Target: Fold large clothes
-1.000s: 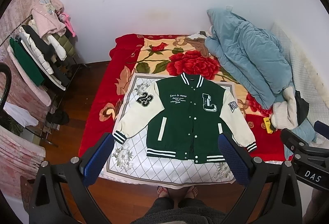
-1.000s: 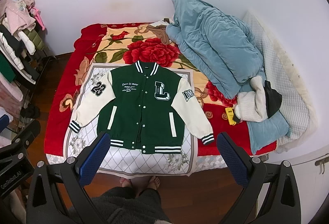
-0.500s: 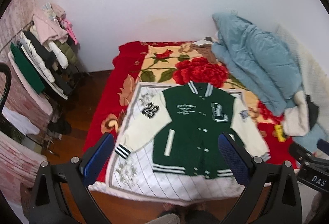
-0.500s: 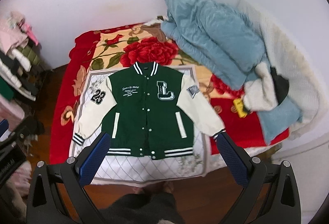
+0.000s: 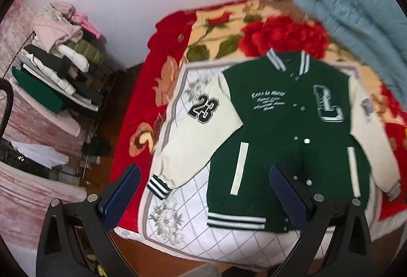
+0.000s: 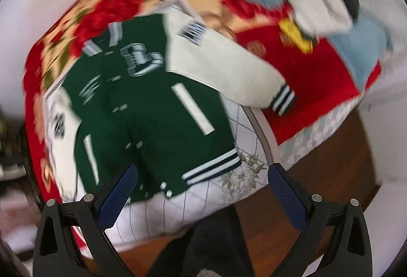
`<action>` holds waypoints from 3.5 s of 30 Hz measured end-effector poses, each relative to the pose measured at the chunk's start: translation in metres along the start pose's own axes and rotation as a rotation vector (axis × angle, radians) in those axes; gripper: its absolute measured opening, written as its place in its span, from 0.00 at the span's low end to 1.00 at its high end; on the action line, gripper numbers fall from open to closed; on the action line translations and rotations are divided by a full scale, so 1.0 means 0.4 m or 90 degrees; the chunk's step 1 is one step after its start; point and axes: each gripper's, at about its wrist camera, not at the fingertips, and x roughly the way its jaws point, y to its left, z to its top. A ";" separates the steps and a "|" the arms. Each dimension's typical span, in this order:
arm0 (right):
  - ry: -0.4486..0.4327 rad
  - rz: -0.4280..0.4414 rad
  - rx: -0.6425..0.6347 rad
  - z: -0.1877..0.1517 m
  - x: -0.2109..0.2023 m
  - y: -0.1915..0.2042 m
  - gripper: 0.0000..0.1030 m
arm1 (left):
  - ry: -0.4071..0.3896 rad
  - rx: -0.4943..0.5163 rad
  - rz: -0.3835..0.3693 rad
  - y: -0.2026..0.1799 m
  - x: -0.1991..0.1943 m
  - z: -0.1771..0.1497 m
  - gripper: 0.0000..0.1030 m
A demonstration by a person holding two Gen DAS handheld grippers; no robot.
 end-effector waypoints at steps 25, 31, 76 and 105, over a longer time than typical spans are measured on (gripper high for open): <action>-0.133 0.112 0.684 0.169 0.748 -0.481 0.38 | 0.115 0.056 -0.109 -0.623 0.552 0.056 1.00; -0.214 0.102 0.627 0.238 0.640 -0.455 0.17 | 0.078 0.068 -0.114 -0.634 0.513 0.093 1.00; 0.086 0.237 -0.306 0.148 0.694 0.941 0.70 | 0.364 -0.706 -0.279 0.463 0.911 -0.436 0.96; -0.024 0.061 -0.441 0.040 0.793 1.329 0.49 | 0.112 -0.771 -0.239 0.847 1.229 -0.281 0.53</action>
